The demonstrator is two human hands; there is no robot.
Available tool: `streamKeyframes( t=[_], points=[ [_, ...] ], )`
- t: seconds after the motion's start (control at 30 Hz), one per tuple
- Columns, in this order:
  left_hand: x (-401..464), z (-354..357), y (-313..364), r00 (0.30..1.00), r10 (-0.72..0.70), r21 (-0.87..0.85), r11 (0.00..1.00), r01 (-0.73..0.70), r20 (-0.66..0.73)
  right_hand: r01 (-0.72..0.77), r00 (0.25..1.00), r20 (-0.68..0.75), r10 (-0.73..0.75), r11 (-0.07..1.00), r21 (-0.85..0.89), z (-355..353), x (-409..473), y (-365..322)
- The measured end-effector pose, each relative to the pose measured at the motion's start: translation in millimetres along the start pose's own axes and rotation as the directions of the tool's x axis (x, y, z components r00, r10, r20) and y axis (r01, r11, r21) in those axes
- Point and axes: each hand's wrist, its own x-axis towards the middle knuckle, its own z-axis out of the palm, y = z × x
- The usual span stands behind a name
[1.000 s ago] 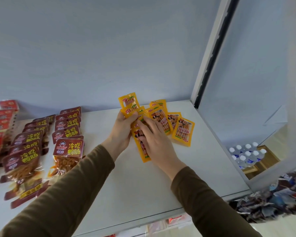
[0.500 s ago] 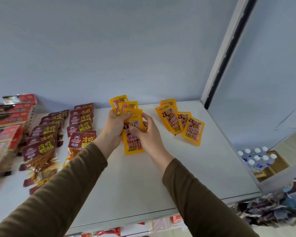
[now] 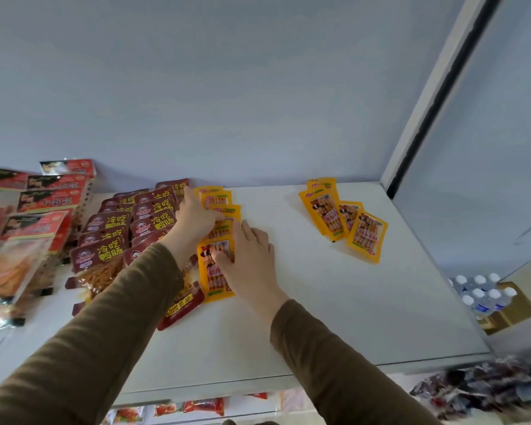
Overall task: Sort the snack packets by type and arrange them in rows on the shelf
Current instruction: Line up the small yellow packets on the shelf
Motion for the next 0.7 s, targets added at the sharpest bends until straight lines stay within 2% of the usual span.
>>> streamKeyframes(
  t=[0.07, 0.13, 0.23, 0.33, 0.43, 0.5, 0.6, 0.7],
  points=[
    [-1, -5, -6, 0.999, 0.016, 0.200, 0.980, -0.006, -0.049, 0.035, 0.999, -0.023, -0.035, 0.999, 0.035, -7, -5, 0],
    [-4, -5, -5, 0.993, 0.079, 0.310, 0.950, -0.046, -0.093, 0.060, 0.990, -0.129, -0.050, 0.996, 0.072, -25, -9, 11],
    [-3, 10, 13, 0.981, 0.192, 0.308, 0.936, -0.171, -0.039, -0.011, 0.943, -0.332, 0.035, 0.997, 0.074, -63, -8, 47],
    [-3, 45, 34, 0.966, 0.247, 0.282, 0.924, -0.259, 0.079, -0.189, 0.871, -0.453, 0.191, 0.981, 0.051, -97, -7, 94],
    [-3, 82, 46, 0.956, 0.215, 0.192, 0.948, -0.253, 0.197, -0.367, 0.832, -0.420, 0.363, 0.927, 0.073, -108, -9, 129],
    [0, 102, 55, 0.955, 0.185, 0.137, 0.966, -0.220, 0.232, -0.423, 0.830, -0.358, 0.428, 0.901, 0.094, -107, -7, 141],
    [2, 127, 72, 0.951, 0.188, 0.127, 0.966, -0.224, 0.244, -0.407, 0.868, -0.290, 0.403, 0.912, 0.051, -101, -2, 144],
    [2, 146, 91, 0.942, 0.178, 0.138, 0.965, -0.224, 0.286, -0.304, 0.901, -0.285, 0.327, 0.945, 0.122, -95, -2, 138]
  ],
)
